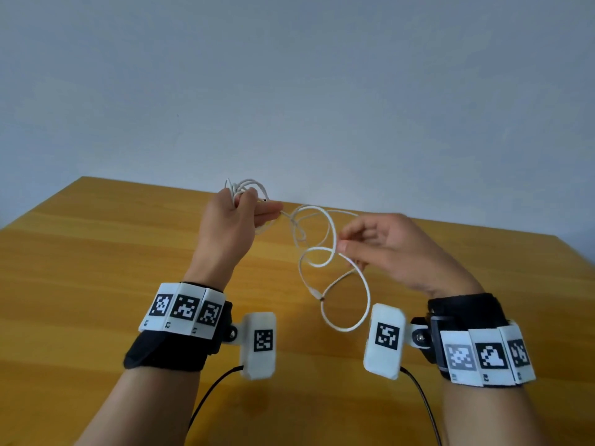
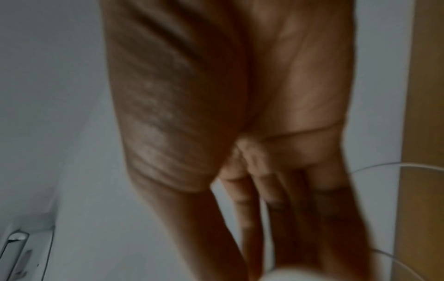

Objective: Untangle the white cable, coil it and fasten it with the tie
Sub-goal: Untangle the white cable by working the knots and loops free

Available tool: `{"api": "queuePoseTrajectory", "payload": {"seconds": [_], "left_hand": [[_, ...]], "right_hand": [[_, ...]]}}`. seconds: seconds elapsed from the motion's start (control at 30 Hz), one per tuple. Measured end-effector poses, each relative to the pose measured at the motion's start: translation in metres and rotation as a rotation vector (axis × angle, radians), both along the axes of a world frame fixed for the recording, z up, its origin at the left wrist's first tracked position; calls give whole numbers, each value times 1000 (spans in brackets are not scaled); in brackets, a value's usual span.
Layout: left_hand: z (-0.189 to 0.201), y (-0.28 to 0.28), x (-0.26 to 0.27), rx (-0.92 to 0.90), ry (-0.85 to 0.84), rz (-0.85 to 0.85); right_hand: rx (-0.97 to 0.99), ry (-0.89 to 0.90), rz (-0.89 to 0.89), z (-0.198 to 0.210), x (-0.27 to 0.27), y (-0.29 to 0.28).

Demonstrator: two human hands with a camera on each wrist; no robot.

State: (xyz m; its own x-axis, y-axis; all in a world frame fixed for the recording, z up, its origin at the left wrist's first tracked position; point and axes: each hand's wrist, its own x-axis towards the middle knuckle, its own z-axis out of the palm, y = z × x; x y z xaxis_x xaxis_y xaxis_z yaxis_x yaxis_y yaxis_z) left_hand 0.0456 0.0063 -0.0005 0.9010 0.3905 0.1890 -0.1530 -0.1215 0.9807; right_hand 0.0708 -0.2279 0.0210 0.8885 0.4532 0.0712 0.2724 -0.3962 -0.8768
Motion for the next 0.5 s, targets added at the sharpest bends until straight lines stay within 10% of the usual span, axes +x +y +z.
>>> {"api": "queuePoseTrajectory", "payload": {"seconds": [0.17, 0.5], "left_hand": [[-4, 3, 2, 20, -9, 11], [-1, 8, 2, 42, -49, 68]], "right_hand": [[-134, 101, 161, -10, 1, 8], [310, 101, -338, -2, 7, 3]]}}
